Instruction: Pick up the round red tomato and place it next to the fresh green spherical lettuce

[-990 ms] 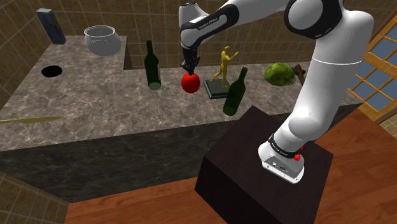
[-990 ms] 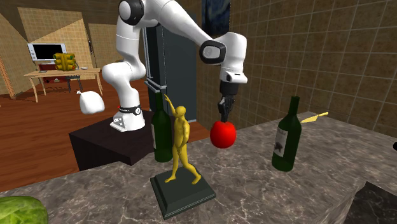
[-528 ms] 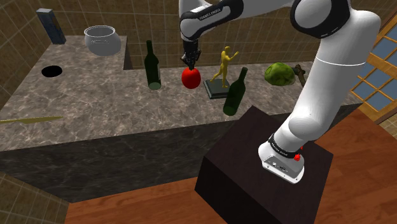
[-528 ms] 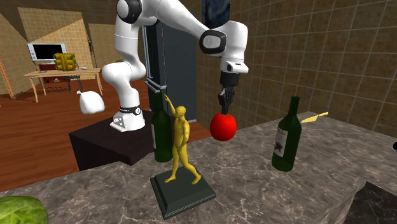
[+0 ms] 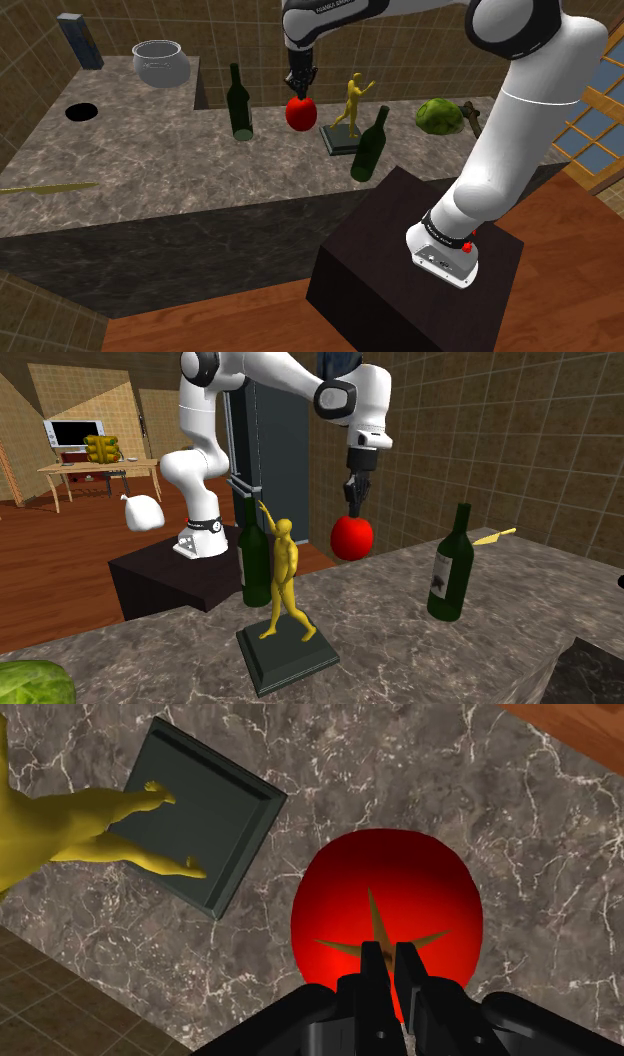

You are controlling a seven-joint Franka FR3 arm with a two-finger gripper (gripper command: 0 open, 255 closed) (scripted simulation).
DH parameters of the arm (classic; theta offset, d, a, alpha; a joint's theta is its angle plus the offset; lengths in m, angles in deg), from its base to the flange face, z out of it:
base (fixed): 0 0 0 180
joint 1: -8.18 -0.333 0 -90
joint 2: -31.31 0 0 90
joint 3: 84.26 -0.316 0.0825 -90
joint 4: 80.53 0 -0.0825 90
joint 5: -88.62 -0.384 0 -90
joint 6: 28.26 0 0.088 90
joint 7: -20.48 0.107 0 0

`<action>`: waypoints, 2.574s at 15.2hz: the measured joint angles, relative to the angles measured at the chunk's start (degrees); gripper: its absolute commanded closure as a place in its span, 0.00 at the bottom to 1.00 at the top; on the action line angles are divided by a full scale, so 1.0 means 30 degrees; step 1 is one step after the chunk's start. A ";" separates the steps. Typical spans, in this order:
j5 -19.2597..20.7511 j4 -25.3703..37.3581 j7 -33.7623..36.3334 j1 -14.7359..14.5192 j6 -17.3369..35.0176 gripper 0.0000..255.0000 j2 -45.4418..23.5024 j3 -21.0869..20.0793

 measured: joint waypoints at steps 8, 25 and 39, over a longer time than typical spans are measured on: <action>-0.0111 0.1370 -0.0179 -0.0016 -0.1944 1.00 0.0582 -0.0032; -0.0183 -0.1779 -0.3552 0.1810 -0.2514 1.00 0.4604 0.1456; 0.0809 -0.5933 -0.9327 0.4667 -0.1335 1.00 0.8227 0.4882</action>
